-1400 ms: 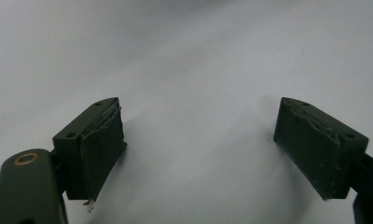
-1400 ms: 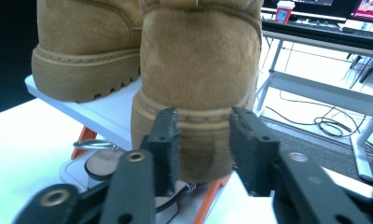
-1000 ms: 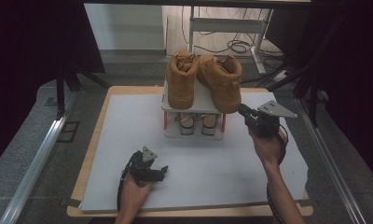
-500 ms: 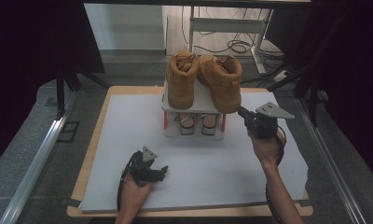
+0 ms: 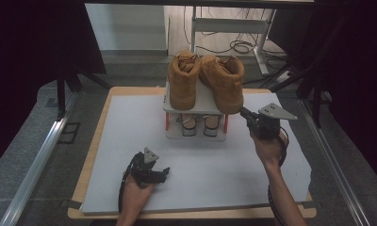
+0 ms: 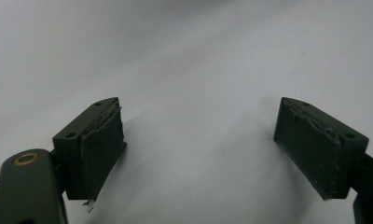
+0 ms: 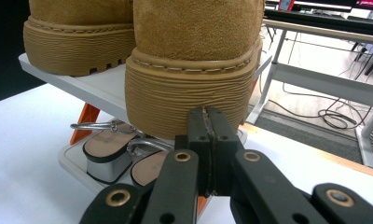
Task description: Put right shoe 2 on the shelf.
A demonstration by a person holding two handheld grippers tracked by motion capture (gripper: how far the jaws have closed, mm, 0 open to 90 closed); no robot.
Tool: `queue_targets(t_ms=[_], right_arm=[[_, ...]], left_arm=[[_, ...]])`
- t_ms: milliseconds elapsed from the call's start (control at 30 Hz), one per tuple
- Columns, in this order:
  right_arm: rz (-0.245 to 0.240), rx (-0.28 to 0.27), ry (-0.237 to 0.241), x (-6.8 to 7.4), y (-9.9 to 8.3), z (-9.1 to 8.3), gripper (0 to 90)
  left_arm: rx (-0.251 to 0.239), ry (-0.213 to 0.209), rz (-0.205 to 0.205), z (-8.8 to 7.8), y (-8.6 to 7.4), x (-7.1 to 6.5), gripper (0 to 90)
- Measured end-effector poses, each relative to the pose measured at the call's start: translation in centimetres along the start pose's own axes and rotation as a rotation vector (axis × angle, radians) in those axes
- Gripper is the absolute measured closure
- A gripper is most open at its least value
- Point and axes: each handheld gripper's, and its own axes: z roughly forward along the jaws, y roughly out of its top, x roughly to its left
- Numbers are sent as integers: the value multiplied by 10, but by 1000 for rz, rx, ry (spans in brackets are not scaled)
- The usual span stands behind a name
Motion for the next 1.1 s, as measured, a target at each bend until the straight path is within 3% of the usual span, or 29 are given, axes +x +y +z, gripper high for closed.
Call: queue_targets(t_ms=[400, 1100], right_arm=[[-1, 1, 18, 5, 1, 8, 895], [-27, 25, 79, 32, 11, 40, 896]], left_arm=[[-5, 1, -5, 0, 0, -1, 156], [-2, 0, -2, 0, 0, 0, 156]])
